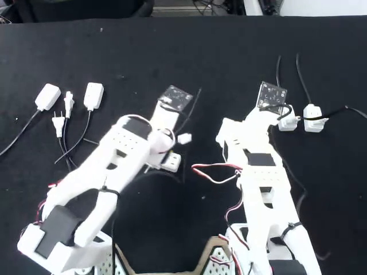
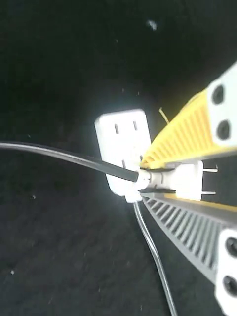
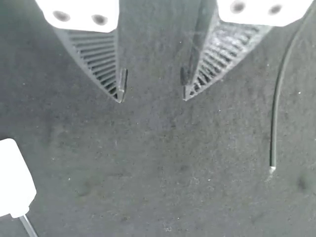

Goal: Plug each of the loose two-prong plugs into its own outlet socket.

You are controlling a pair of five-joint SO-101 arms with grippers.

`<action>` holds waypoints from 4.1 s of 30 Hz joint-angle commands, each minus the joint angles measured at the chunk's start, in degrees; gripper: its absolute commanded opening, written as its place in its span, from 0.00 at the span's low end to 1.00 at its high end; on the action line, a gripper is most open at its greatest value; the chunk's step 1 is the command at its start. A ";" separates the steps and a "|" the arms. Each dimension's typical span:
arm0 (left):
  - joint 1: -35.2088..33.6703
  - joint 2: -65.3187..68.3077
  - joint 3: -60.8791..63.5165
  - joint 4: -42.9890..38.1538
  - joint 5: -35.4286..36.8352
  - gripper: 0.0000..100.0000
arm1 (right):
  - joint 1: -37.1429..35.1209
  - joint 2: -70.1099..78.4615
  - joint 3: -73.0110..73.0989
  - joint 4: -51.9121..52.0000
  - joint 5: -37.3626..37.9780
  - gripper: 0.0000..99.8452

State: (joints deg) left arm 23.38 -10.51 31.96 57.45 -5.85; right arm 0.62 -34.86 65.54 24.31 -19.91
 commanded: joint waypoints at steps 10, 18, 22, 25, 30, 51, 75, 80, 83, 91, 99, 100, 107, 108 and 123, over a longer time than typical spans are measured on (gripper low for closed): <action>8.31 -1.05 6.37 -10.81 5.45 0.06 | 0.97 -0.40 -3.38 2.20 -0.53 0.17; 7.52 -1.67 6.81 -9.05 5.45 0.24 | 0.79 -0.40 -3.47 2.46 -0.53 0.17; 3.65 -1.67 5.05 -6.42 5.19 0.24 | 0.79 -0.40 -3.47 2.46 -0.53 0.17; -1.71 -1.67 5.23 -6.07 5.01 0.24 | 0.70 -0.40 -3.47 2.46 -0.53 0.17; -9.36 -1.05 5.14 -6.59 4.92 0.25 | 0.62 -0.40 -3.47 2.46 -0.53 0.17; -20.70 -14.07 7.43 0.97 5.45 0.25 | -15.21 9.89 -6.73 2.55 5.01 0.17; -22.90 -24.09 33.27 -29.71 19.60 0.25 | -30.68 20.00 -17.98 22.07 -7.91 0.17; -23.25 -24.09 33.45 -30.42 19.52 0.25 | -34.02 19.74 -18.07 21.89 -14.51 0.17; -24.40 -24.09 33.36 -30.42 19.60 0.25 | -32.53 20.00 -19.12 25.05 -16.09 0.17; -24.57 -24.09 33.19 -30.51 19.60 0.25 | -32.35 20.09 -18.15 29.54 -16.18 0.17; -24.48 -24.09 33.36 -30.51 19.60 0.25 | -32.44 21.76 -14.11 22.51 -16.44 0.17; -24.57 -24.09 33.36 -30.51 19.60 0.25 | -32.35 22.64 -14.11 21.89 -16.44 0.17; -24.75 -24.35 33.36 -30.51 19.60 0.25 | -32.09 30.55 -18.95 25.85 -19.43 0.17; -24.75 -24.44 33.36 -30.51 19.60 0.25 | -32.09 31.25 -19.65 27.08 -19.08 0.17; -24.75 -24.62 33.36 -30.51 19.60 0.25 | -21.36 24.92 -23.08 37.98 -6.07 0.01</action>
State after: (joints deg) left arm -0.62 -33.01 65.71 27.82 13.05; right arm -24.44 -5.05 44.97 58.95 -28.53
